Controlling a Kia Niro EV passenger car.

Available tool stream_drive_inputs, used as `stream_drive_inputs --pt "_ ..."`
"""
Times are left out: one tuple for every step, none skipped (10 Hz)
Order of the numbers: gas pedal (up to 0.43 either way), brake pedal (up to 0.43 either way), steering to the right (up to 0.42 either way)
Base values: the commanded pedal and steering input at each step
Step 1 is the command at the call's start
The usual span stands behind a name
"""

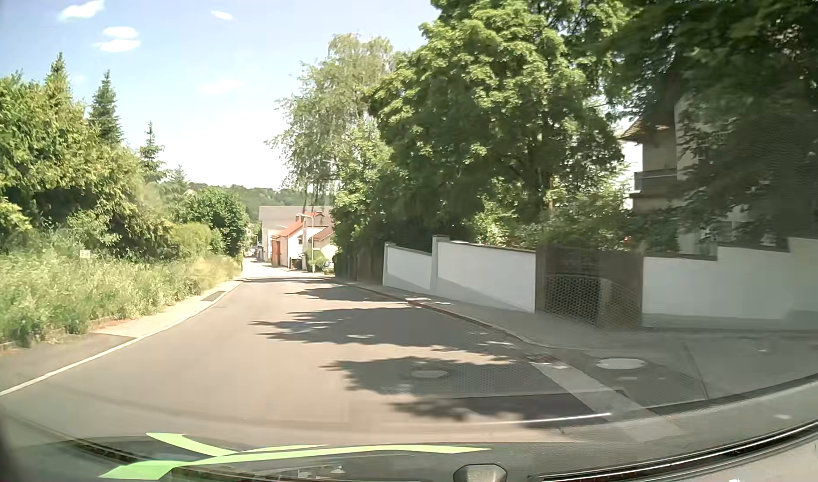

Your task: Follow the waypoints while adhering to traffic rules and regulations

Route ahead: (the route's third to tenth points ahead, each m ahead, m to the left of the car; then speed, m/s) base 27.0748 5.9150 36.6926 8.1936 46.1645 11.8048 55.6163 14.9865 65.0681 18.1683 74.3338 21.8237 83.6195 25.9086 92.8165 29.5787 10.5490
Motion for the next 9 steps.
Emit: stream_drive_inputs --pt "0.098 0.0 -0.088" --pt "0.098 0.0 -0.087" --pt "0.098 0.0 -0.085" --pt "0.098 0.0 -0.08" --pt "0.11 0.0 -0.076" --pt "0.11 0.0 -0.074" --pt "0.11 0.0 -0.075" --pt "0.11 0.0 -0.075" --pt "0.11 0.0 -0.075"
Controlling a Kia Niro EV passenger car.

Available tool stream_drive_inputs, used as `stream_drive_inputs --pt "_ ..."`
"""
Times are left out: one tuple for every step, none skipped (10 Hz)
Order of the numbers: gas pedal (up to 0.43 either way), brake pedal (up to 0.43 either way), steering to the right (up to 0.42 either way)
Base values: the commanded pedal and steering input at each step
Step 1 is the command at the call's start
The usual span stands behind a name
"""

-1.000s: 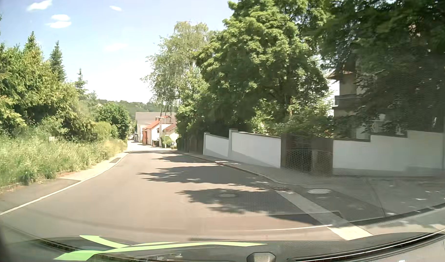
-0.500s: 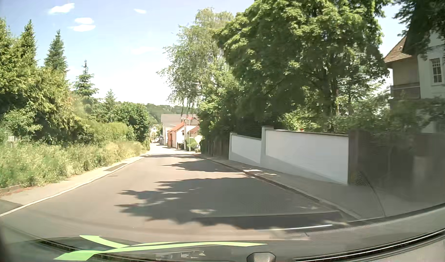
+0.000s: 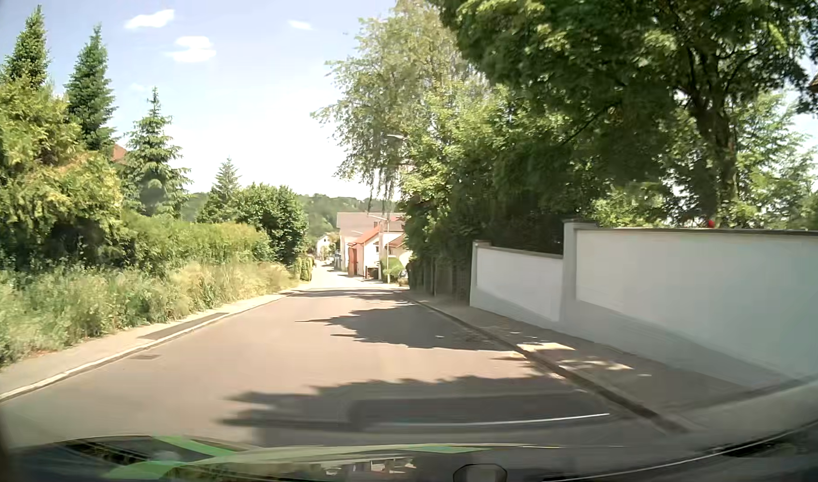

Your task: Follow the waypoints while adhering to traffic rules and regulations

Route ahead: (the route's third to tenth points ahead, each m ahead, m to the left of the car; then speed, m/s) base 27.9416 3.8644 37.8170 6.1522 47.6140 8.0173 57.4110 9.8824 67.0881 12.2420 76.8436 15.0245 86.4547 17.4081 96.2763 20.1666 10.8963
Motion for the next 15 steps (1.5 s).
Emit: stream_drive_inputs --pt "0.11 0.0 -0.075" --pt "0.11 0.0 -0.075" --pt "0.11 0.0 -0.074" --pt "0.11 0.0 -0.071" --pt "0.11 0.0 -0.068" --pt "0.11 0.0 -0.062" --pt "0.11 0.0 -0.051" --pt "0.11 0.0 -0.042" --pt "0.11 0.0 -0.032" --pt "0.11 0.0 -0.026" --pt "0.11 0.0 -0.019" --pt "0.11 0.0 -0.011" --pt "0.11 0.0 -0.009" --pt "0.11 0.0 -0.009" --pt "0.11 0.0 -0.008"
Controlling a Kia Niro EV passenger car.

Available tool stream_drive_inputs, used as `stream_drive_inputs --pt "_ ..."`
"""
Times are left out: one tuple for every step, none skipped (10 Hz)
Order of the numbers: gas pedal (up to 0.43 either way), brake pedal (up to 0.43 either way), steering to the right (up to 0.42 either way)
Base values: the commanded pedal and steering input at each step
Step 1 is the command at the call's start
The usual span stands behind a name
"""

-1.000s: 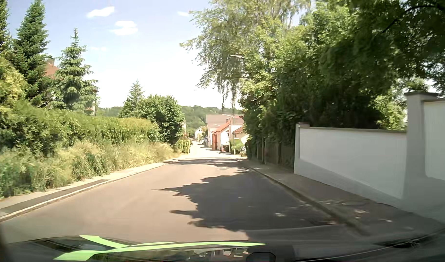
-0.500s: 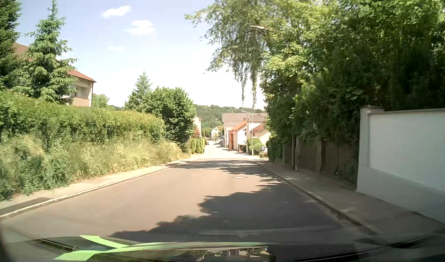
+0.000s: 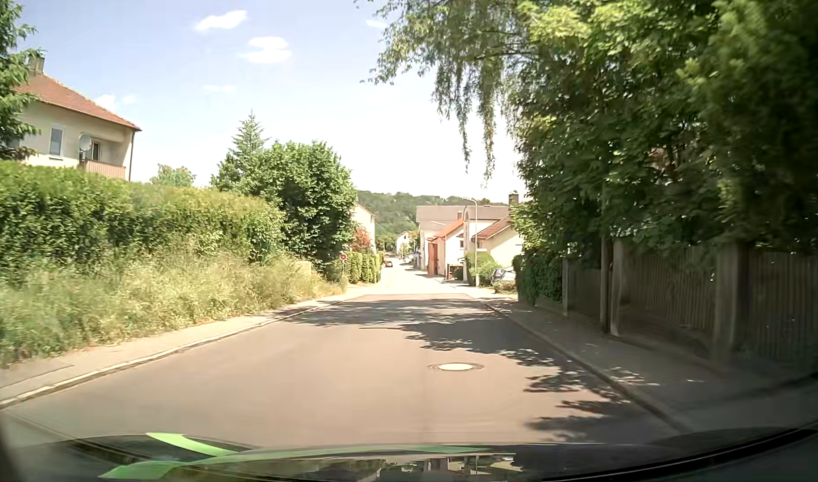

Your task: Follow the waypoints while adhering to traffic rules and regulations

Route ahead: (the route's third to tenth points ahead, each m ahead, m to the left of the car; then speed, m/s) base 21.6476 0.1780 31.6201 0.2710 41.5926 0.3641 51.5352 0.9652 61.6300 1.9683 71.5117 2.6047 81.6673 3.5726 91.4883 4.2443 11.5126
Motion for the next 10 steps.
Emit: stream_drive_inputs --pt "0.11 0.0 -0.008" --pt "0.11 0.0 -0.007" --pt "0.11 0.0 -0.008" --pt "0.11 0.0 -0.007" --pt "0.11 0.0 -0.008" --pt "0.11 0.0 -0.007" --pt "0.11 0.0 -0.007" --pt "0.11 0.0 -0.008" --pt "0.11 0.0 -0.007" --pt "0.098 0.0 -0.007"
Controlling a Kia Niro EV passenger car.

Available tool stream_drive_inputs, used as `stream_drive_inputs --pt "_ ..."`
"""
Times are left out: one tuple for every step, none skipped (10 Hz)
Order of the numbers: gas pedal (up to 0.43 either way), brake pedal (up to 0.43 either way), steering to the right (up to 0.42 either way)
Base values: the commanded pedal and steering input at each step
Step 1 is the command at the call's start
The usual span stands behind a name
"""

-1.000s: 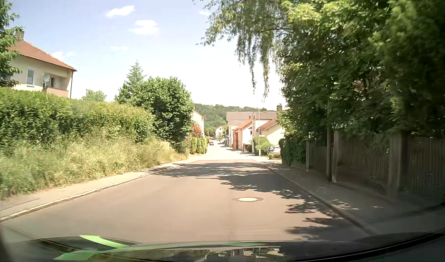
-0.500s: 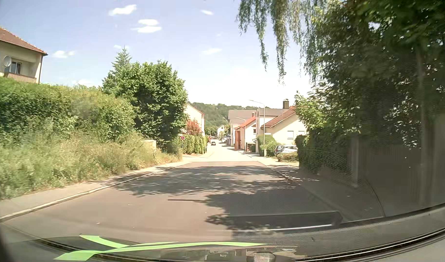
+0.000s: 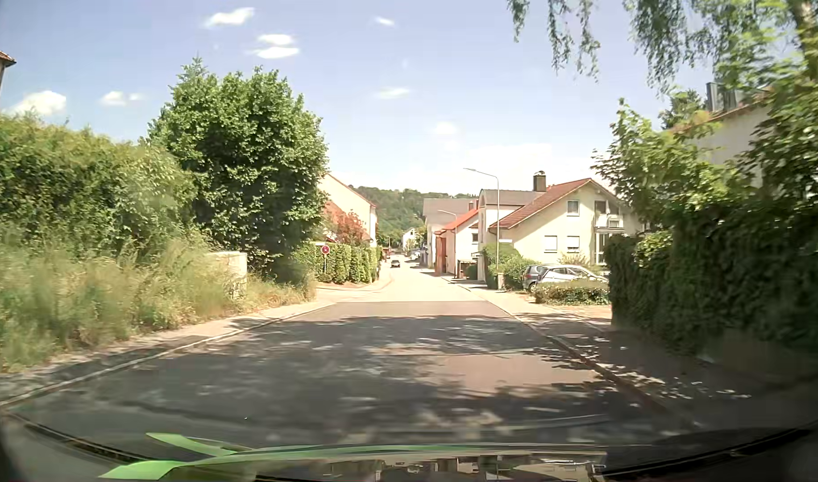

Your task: Follow the waypoints while adhering to traffic rules and regulations

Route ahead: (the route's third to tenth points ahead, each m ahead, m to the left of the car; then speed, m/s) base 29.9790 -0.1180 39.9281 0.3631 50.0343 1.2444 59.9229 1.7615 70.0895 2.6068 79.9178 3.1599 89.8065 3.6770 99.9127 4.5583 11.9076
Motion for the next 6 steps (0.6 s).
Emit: stream_drive_inputs --pt "0.087 0.0 -0.006" --pt "0.067 0.0 -0.006" --pt "0.047 0.0 -0.003" --pt "0.039 0.0 0.004" --pt "0.039 0.0 0.006" --pt "0.039 0.0 0.005"
